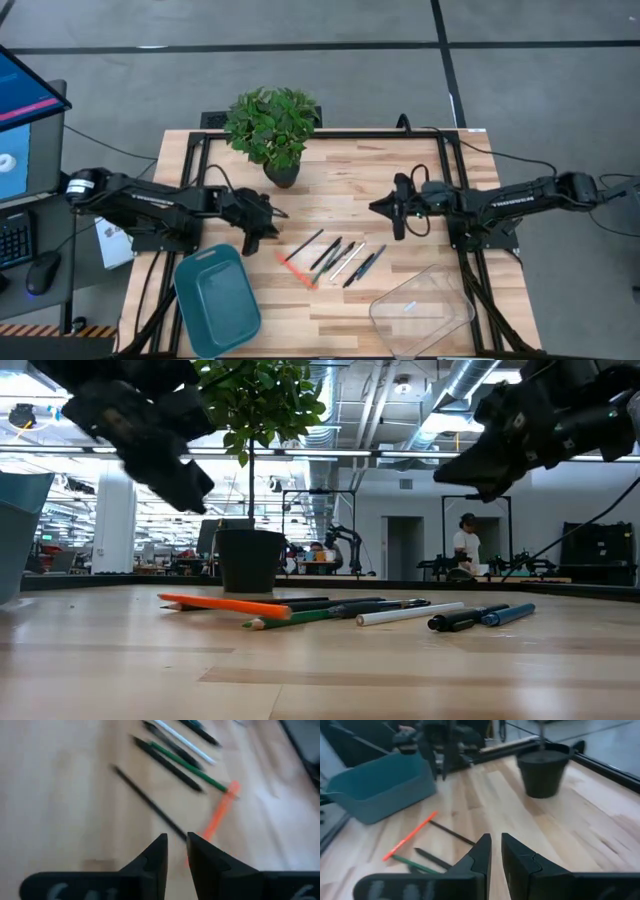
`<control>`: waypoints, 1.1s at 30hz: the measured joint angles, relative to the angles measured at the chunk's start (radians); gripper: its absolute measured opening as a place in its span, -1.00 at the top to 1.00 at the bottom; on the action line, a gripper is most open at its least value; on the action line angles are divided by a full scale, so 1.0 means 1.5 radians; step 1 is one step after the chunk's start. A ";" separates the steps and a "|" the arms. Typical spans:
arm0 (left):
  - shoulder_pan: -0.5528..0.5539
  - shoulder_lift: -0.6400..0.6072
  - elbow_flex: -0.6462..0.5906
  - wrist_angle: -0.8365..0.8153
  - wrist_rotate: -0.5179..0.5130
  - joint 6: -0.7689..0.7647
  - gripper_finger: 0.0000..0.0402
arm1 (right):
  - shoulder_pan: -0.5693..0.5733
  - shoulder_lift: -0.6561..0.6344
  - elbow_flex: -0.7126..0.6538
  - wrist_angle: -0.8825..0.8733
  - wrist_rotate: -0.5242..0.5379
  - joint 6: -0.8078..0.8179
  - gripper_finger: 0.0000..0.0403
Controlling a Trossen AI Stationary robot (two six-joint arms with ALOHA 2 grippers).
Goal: Sort pens & pencils
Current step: Put the black pencil into the blue bin
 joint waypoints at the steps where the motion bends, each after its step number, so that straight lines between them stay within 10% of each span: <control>1: -0.008 0.006 0.000 -0.001 0.023 0.005 0.67 | 0.008 0.000 0.000 0.005 0.000 0.000 0.67; 17: -0.118 0.024 0.000 -0.032 0.053 0.019 0.67 | 0.027 0.040 0.000 0.077 0.003 -0.006 0.67; 33: -0.123 0.027 0.000 0.056 -0.127 -0.079 0.67 | -0.002 0.365 0.056 0.340 0.018 -0.052 0.67</control>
